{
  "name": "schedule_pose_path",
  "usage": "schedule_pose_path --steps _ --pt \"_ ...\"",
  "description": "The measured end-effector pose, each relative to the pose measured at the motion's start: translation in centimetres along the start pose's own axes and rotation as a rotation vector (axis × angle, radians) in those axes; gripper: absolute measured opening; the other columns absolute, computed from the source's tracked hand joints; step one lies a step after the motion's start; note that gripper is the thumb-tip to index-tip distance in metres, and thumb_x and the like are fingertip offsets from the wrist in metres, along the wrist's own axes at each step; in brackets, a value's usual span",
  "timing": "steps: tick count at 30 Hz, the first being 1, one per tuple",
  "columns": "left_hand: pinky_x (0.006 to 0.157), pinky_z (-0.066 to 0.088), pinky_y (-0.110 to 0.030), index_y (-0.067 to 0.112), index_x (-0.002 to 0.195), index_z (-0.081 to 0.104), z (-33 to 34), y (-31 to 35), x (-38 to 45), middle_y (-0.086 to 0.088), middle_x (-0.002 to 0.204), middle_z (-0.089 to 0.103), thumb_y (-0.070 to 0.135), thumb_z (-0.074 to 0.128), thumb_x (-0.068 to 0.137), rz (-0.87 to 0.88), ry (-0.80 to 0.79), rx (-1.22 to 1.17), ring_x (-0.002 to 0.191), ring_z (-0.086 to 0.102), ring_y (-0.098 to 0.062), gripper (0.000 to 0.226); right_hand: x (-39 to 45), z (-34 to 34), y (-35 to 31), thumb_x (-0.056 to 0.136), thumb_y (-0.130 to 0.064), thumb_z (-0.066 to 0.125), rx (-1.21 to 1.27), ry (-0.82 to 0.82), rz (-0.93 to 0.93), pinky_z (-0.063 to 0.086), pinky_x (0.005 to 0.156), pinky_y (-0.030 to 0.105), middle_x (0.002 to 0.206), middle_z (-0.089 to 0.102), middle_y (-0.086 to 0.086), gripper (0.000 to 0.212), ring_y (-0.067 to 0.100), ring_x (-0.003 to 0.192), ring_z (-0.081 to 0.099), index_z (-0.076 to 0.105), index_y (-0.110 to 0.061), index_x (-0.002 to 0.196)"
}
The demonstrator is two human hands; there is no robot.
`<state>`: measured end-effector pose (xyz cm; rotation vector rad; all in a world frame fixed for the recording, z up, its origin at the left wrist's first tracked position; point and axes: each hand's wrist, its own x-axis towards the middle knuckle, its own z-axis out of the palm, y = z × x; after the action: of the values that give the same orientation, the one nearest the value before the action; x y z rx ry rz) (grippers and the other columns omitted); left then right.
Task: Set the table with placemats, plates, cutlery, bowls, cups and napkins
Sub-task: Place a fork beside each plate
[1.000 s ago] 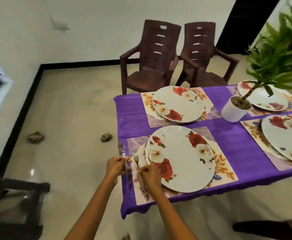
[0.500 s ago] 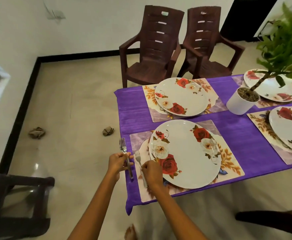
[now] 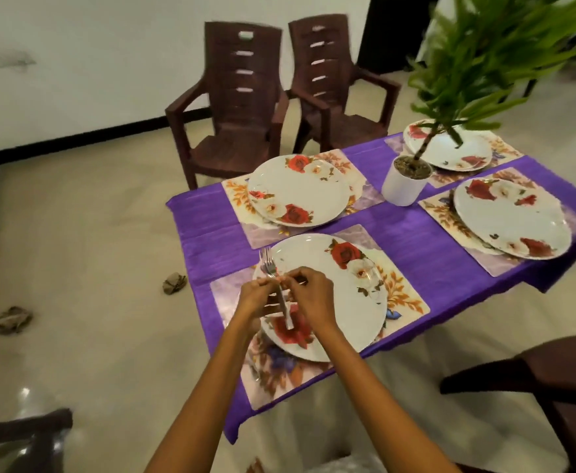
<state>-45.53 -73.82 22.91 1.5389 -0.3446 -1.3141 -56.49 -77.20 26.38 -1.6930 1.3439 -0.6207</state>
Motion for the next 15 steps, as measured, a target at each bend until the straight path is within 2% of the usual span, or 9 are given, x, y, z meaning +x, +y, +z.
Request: schedule_pose_path --steps 3,7,10,12,15 --pt "0.059 0.056 -0.029 0.006 0.102 0.068 6.2 1.3 1.4 -0.013 0.094 0.07 0.008 0.05 0.091 -0.003 -0.109 -0.023 0.068 0.066 -0.018 0.022 2.0 -4.3 1.0 0.086 -0.018 0.064 -0.026 0.066 0.047 0.036 0.063 0.004 0.09 0.069 -0.004 0.011 0.009 0.083 0.062 0.07 -0.014 0.094" --pt "0.062 0.056 -0.027 0.01 0.098 0.07 14.8 2.5 3.1 -0.003 0.079 0.073 0.013 0.051 0.091 0.037 -0.177 -0.016 0.07 0.067 -0.017 0.021 5.7 -11.3 3.6 0.088 -0.02 0.063 -0.054 0.115 0.081 0.041 0.069 0.012 0.099 0.071 0.0 0.017 0.012 0.087 0.064 0.071 -0.015 0.102" --pt "0.066 0.053 -0.03 0.012 0.093 0.071 21.2 2.1 5.4 -0.004 0.078 0.07 0.01 0.053 0.089 0.024 -0.215 -0.015 0.07 0.063 -0.018 0.019 9.4 -16.8 7.2 0.085 -0.023 0.066 -0.106 0.11 0.105 0.044 0.074 0.021 0.099 0.072 0.001 0.015 0.016 0.093 0.066 0.07 -0.017 0.098" --pt "0.062 0.054 -0.029 0.013 0.089 0.069 25.1 1.8 7.0 -0.002 0.074 0.068 0.01 0.053 0.091 -0.025 -0.206 -0.062 0.065 0.063 -0.018 0.017 11.4 -20.2 9.9 0.086 -0.023 0.063 -0.17 0.1 0.127 0.046 0.078 0.028 0.102 0.071 0.004 0.015 0.02 0.098 0.064 0.068 -0.016 0.099" --pt "0.054 0.051 -0.025 0.014 0.085 0.068 31.1 1.9 9.1 0.0 0.068 0.066 0.012 0.054 0.092 -0.05 -0.15 -0.081 0.057 0.061 -0.013 0.015 14.3 -24.8 13.6 0.09 -0.024 0.057 -0.341 0.013 0.086 0.046 0.077 0.035 0.102 0.07 0.008 0.018 0.026 0.098 0.064 0.069 -0.013 0.098"
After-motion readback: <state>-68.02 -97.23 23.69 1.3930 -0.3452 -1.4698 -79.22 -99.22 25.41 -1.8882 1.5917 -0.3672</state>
